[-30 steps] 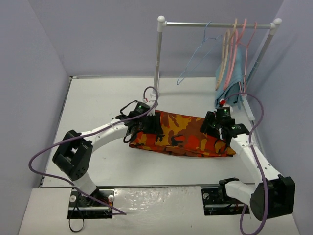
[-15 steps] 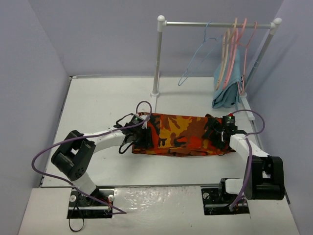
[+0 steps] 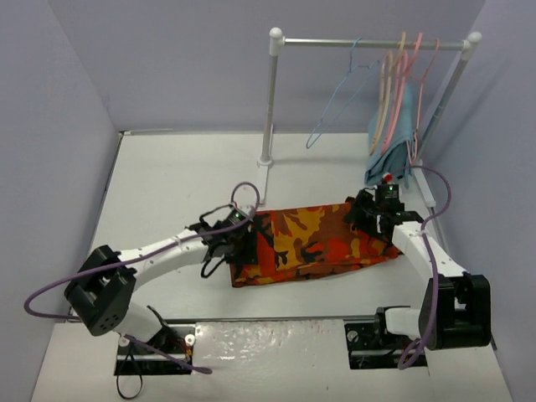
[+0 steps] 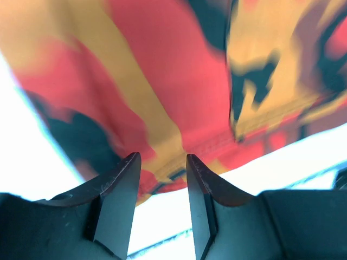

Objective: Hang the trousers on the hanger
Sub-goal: Fold the trousers, then grab a hanger with the left arm

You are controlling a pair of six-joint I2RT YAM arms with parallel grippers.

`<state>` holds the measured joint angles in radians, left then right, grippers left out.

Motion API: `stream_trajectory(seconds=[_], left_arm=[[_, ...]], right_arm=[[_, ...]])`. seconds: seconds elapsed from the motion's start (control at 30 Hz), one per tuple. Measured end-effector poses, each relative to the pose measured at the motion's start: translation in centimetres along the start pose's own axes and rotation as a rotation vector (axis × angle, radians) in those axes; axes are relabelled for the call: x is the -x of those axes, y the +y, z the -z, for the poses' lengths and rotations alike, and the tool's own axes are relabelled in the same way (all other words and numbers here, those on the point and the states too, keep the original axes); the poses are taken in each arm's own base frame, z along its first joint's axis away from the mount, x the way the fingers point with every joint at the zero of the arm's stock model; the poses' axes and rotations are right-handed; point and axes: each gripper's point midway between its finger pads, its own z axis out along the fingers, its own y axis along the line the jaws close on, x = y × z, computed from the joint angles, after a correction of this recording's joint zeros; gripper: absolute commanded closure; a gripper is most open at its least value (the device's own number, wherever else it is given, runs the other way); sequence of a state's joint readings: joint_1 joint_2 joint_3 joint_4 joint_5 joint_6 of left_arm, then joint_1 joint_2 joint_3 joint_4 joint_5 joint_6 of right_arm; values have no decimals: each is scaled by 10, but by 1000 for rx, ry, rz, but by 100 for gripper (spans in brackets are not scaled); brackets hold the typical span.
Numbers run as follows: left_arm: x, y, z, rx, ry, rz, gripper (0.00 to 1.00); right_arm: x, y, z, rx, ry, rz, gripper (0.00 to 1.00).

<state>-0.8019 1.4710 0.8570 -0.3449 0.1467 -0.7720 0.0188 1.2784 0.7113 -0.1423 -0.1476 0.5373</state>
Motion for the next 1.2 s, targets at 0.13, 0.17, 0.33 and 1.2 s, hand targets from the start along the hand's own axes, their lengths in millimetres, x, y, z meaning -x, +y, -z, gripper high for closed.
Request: stream_trajectory(seconds=[0.13, 0.17, 0.33, 1.2], left_arm=[[61, 11, 31, 6, -161, 62, 64], [76, 15, 36, 8, -196, 76, 65], [117, 38, 27, 27, -257, 85, 73], [188, 44, 53, -1, -352, 48, 22]], right_arm=[[1, 46, 14, 162, -41, 75, 52], [3, 53, 15, 191, -55, 74, 55], [6, 61, -4, 242, -89, 40, 76], [73, 31, 37, 81, -304, 14, 34]])
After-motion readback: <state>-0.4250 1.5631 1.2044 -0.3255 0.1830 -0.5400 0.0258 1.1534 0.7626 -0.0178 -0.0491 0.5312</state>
